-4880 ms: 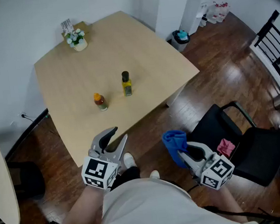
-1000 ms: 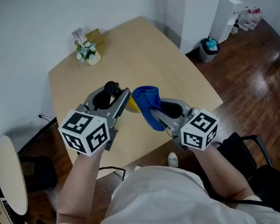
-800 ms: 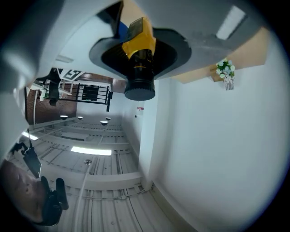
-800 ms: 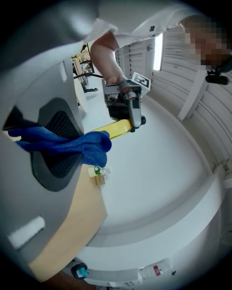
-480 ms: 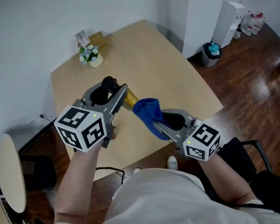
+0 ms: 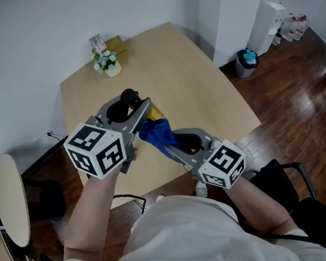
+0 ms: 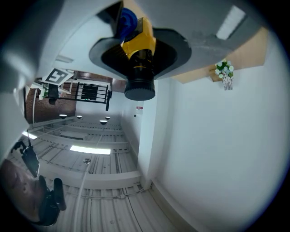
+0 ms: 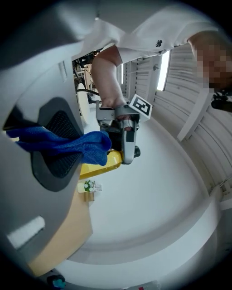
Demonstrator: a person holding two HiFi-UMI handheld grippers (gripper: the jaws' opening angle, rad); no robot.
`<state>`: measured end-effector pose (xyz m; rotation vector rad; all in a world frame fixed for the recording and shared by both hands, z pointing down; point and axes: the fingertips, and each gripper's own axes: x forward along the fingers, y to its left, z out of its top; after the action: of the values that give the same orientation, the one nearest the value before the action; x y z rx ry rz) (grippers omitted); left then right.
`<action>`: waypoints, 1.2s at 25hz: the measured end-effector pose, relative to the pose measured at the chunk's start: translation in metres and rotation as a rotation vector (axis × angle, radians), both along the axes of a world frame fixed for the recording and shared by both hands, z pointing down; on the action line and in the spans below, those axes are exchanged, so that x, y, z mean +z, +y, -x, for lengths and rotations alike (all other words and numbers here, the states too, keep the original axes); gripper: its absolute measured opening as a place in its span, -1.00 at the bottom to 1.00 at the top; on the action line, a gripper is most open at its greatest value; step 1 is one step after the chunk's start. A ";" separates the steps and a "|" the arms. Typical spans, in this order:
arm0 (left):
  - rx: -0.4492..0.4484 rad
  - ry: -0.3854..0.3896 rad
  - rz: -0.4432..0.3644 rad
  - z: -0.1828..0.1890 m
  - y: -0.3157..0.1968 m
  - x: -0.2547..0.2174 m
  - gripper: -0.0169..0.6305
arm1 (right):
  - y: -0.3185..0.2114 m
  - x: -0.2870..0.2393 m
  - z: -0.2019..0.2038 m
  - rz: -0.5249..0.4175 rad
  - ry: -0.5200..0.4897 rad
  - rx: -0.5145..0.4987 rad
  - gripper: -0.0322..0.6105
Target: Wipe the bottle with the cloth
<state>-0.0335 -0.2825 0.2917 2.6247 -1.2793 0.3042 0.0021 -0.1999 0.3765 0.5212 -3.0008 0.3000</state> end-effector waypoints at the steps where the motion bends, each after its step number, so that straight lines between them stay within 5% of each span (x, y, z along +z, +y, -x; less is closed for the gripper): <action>1: 0.000 0.001 -0.002 0.001 0.001 -0.001 -0.48 | 0.000 0.012 0.000 0.023 0.013 0.002 -0.64; 12: 0.024 0.011 -0.044 0.010 0.017 -0.021 -0.48 | -0.013 0.099 -0.028 0.144 0.175 0.056 -0.64; 19: 0.085 -0.008 -0.027 -0.006 0.031 -0.015 -0.47 | -0.055 0.020 -0.065 0.040 0.075 0.171 -0.64; 25: 0.147 -0.029 0.009 -0.024 0.046 0.006 -0.47 | -0.044 -0.059 -0.041 -0.100 -0.007 0.102 -0.64; 30: 0.164 -0.023 0.010 -0.031 0.050 0.006 -0.47 | -0.043 -0.054 -0.028 -0.079 -0.005 0.060 -0.64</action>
<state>-0.0026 -0.2323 0.2973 2.7308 -1.0680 0.3668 0.0300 -0.2428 0.3223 0.6193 -3.0166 0.1880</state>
